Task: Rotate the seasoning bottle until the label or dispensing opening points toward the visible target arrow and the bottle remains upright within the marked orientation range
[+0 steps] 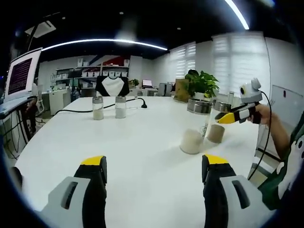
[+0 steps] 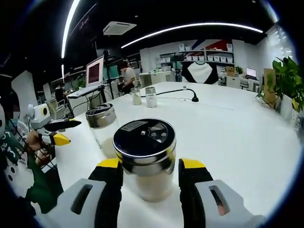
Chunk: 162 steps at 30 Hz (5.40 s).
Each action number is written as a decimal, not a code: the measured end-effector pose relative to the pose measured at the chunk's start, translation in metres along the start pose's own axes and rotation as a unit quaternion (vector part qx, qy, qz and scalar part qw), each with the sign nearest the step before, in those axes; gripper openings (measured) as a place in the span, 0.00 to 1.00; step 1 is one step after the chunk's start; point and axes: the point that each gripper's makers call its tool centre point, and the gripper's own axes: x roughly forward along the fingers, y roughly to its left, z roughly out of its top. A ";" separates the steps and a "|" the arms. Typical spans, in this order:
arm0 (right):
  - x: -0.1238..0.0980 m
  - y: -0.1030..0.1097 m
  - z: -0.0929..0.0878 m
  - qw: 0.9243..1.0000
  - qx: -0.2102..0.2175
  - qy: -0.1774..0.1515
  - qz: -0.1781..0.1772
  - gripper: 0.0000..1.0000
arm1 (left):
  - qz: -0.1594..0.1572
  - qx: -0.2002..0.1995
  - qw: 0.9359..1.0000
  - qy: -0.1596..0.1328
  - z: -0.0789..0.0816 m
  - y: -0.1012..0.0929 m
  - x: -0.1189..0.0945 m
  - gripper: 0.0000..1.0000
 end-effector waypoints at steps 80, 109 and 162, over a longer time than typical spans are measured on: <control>0.005 0.009 -0.002 0.996 0.009 -0.031 -0.088 0.40 | 0.020 -0.007 1.000 0.002 -0.004 0.009 -0.002 0.99; 0.006 -0.008 0.000 0.978 0.061 -0.030 -0.199 0.40 | 0.026 -0.013 1.000 0.000 -0.002 0.015 -0.004 0.99; -0.003 -0.016 0.013 0.989 -0.026 -0.030 -0.140 0.59 | 0.011 -0.026 1.000 -0.006 0.000 0.008 -0.003 0.99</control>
